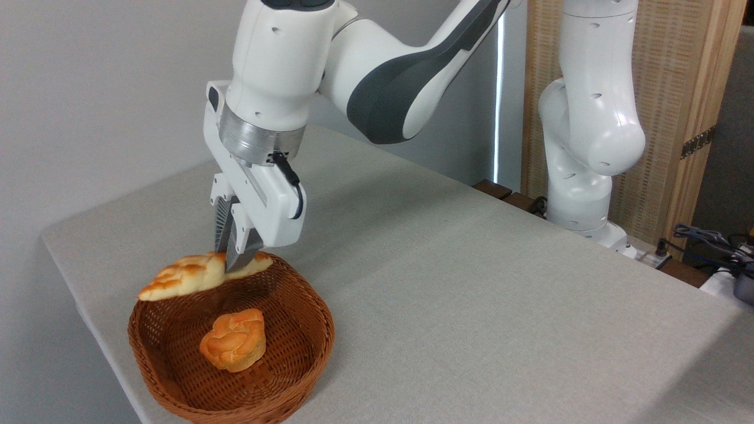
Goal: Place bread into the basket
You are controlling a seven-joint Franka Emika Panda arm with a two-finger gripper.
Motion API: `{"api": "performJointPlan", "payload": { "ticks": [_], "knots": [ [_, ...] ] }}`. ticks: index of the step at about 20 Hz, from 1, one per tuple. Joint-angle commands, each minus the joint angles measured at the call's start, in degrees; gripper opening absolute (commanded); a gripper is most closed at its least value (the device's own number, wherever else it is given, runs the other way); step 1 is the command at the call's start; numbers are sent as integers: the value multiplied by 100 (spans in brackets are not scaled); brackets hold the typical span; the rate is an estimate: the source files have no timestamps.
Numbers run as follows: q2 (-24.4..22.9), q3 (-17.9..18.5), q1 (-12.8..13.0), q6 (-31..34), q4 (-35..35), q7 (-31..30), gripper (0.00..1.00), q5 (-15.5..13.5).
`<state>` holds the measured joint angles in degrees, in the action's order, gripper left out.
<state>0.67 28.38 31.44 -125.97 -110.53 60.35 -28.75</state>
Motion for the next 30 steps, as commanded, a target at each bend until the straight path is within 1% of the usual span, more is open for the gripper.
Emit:
{"api": "performJointPlan", "payload": {
  "ticks": [1,2,3,4,6,14,16,18,19,20,21,22,23,24,25,26,27,28,29,30],
  "knots": [
    [223,-113,46,-94,58,3,35,-394],
    [267,-174,46,-94,58,3,43,-420],
    [285,-192,46,-103,58,11,59,-429],
    [320,-193,46,-103,58,11,78,-412],
    [382,-201,55,-103,49,20,100,-377],
    [382,-210,46,-94,58,38,100,-359],
    [338,-167,20,-86,110,12,100,-359],
    [303,-114,-24,54,390,-50,100,-359],
    [276,-96,-59,368,444,-50,100,-341],
    [267,-87,-216,833,610,-50,100,-176],
    [267,-131,-383,1481,942,-50,100,165],
    [311,-183,-489,2166,1354,-50,100,569],
    [311,-262,-516,2652,1637,-59,100,964],
    [311,-333,-534,2987,1831,-102,100,1342],
    [311,-403,-682,3234,1955,-303,100,1598],
    [311,-578,-901,3489,2121,-627,100,1705],
    [311,-762,-1077,3753,2297,-987,100,1733],
    [311,-894,-1235,3912,2386,-1356,100,1837],
    [311,-1035,-1341,3957,2439,-1742,100,2108],
    [311,-1254,-1447,3975,2474,-2147,100,2468]
  ]
}}
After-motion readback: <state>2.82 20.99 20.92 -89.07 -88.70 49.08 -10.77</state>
